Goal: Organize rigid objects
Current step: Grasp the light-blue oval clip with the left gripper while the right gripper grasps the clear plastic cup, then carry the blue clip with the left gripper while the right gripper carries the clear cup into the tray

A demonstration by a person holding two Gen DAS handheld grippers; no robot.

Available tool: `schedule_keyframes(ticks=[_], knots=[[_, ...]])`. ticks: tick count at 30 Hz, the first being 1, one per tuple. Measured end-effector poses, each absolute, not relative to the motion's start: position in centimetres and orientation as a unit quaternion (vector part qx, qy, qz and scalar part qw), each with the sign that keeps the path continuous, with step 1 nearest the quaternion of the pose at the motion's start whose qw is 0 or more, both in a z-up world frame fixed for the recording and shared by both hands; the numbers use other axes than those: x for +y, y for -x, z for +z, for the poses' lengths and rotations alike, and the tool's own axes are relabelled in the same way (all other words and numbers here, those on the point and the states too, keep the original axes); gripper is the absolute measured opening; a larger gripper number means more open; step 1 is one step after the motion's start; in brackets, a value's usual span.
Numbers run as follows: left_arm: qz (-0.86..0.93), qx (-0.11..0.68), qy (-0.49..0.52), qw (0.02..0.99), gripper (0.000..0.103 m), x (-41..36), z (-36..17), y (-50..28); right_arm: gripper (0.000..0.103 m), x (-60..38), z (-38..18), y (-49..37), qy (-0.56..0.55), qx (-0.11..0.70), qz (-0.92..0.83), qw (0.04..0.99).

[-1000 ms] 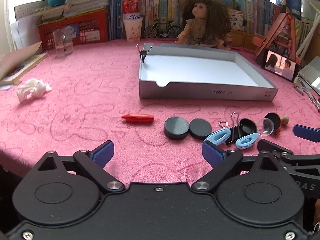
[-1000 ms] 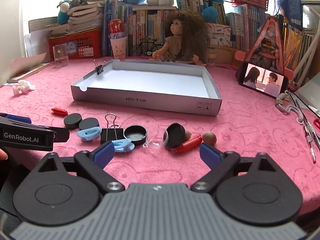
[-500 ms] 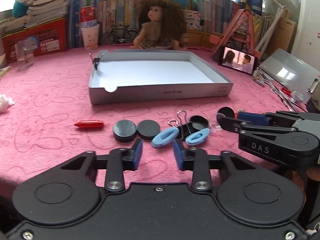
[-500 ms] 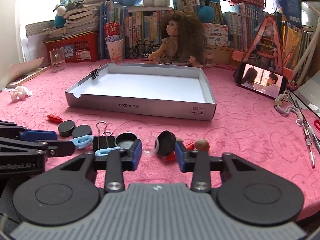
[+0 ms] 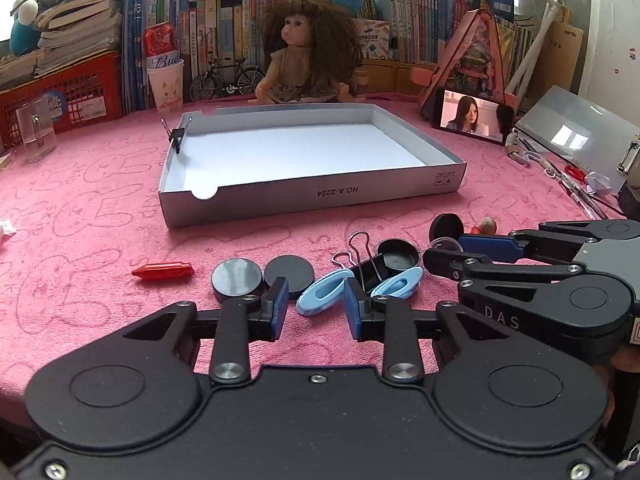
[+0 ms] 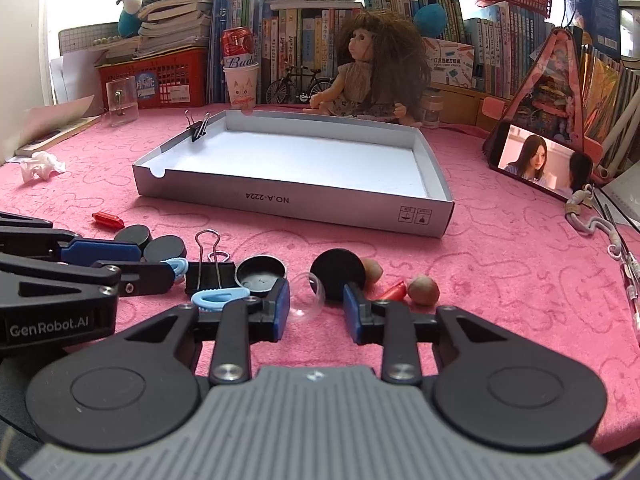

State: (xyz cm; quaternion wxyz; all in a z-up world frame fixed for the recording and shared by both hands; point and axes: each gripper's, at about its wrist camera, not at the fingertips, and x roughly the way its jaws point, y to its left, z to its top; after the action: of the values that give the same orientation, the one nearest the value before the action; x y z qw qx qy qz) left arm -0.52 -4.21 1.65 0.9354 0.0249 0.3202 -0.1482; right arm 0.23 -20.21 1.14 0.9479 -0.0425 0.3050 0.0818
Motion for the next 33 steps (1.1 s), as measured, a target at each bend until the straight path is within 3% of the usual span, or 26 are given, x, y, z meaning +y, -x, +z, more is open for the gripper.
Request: schedule_keyframes(ticks=[10,15,27,29,33], knots=[[-0.155,0.318,-0.032,0.935,0.028,-4.8,1.3,-0.2,0.041,-20.1,1.4,0.7,0.06,0.301,0.096,0.947],[-0.167,0.321,-0.031,0.932,0.02,-4.8,1.5,0.1,0.041,-20.0,1.0,0.8,0.079,0.305,0.094,0.944],[-0.169,0.328,-0.041,0.929,0.02,-5.0,0.7,0.1,0.041,-19.4,0.7,0.1,0.097,0.292,0.098,0.947],[-0.166,0.328,-0.041,0.929,0.016,-4.9,0.7,0.1,0.035,-19.5,0.7,0.1,0.093,0.292,0.101,0.946],[-0.166,0.328,-0.035,0.929,0.016,-4.8,1.0,0.2,0.034,-19.5,0.9,0.2,0.088,0.291,0.104,0.947]])
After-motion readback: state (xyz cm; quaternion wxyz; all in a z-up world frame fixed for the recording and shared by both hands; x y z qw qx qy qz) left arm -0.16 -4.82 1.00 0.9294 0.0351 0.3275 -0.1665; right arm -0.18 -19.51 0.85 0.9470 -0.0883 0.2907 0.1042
